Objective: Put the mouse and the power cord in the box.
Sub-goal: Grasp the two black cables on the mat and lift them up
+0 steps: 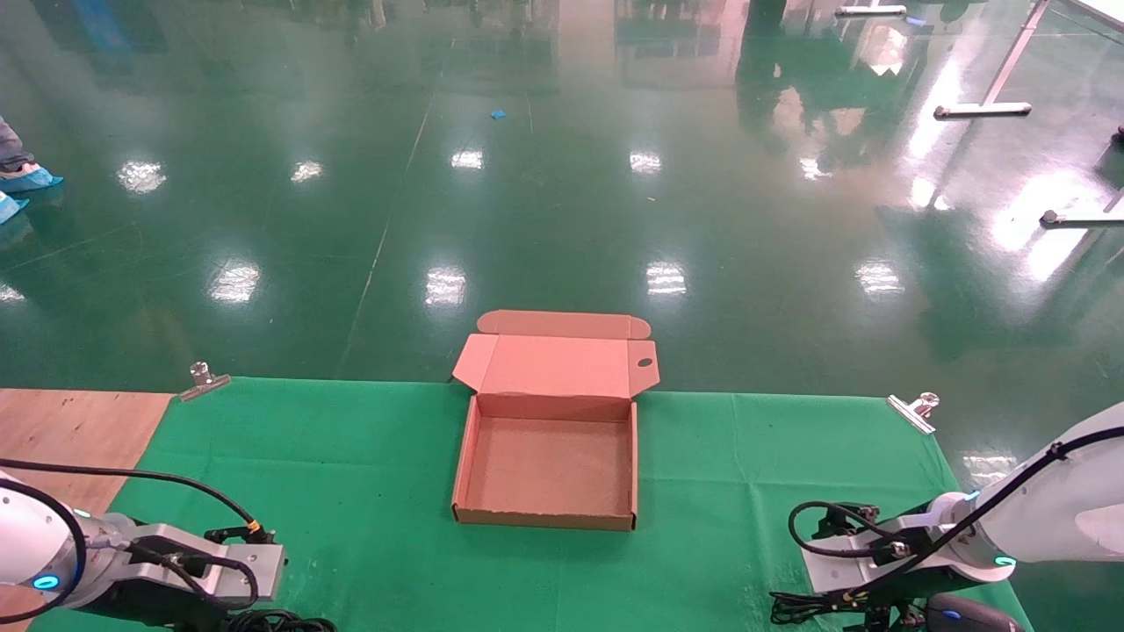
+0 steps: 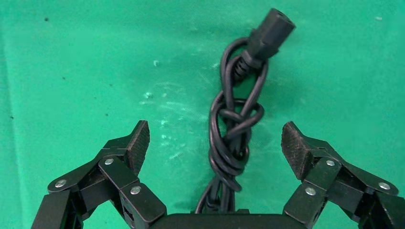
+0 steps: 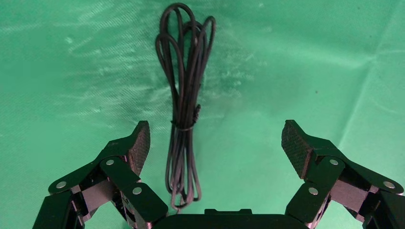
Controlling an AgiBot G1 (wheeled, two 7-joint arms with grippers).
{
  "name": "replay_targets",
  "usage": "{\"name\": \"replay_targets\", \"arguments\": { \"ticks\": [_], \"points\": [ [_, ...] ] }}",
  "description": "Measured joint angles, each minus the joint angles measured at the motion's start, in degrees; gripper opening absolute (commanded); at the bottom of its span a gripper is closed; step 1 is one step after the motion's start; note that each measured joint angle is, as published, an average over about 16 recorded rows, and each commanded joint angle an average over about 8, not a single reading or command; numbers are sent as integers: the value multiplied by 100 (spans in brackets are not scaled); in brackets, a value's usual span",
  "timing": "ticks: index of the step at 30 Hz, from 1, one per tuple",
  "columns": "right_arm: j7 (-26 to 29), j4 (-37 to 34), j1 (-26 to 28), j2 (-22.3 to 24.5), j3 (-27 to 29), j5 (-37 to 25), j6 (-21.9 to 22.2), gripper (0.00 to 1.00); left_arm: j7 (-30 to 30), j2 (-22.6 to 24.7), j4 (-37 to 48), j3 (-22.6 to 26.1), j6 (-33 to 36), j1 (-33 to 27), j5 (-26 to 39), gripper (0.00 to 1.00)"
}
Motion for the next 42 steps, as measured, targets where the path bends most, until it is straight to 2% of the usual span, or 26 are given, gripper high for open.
{"name": "replay_targets", "arguments": {
  "ticks": [1, 2, 3, 14, 25, 35, 42],
  "points": [
    [-12, -29, 5, -8, 1, 1, 30, 7, 13, 5, 17, -4, -12, 6, -5, 1],
    [-24, -55, 9, -15, 2, 1, 62, 1, 25, 9, 34, -7, -24, 13, -10, 0],
    [-35, -78, 13, -21, 2, 0, 94, 0, 34, 12, 51, -10, -35, 20, -14, 0],
    [-110, -252, -9, -83, 4, -2, 378, 0, 91, 6, 172, -11, -118, 47, -16, 0],
    [-129, -348, -43, -138, -5, -16, 389, 0, 119, -45, 207, -29, -324, 76, -41, 0],
    [-159, -386, 6, -130, -11, -23, 221, 0, 137, -43, 213, -40, -537, 139, -56, 0],
    [-216, -416, 138, -77, -7, -18, -201, 0, 168, -64, 214, -49, -383, 85, -68, 0]
  ]
}}
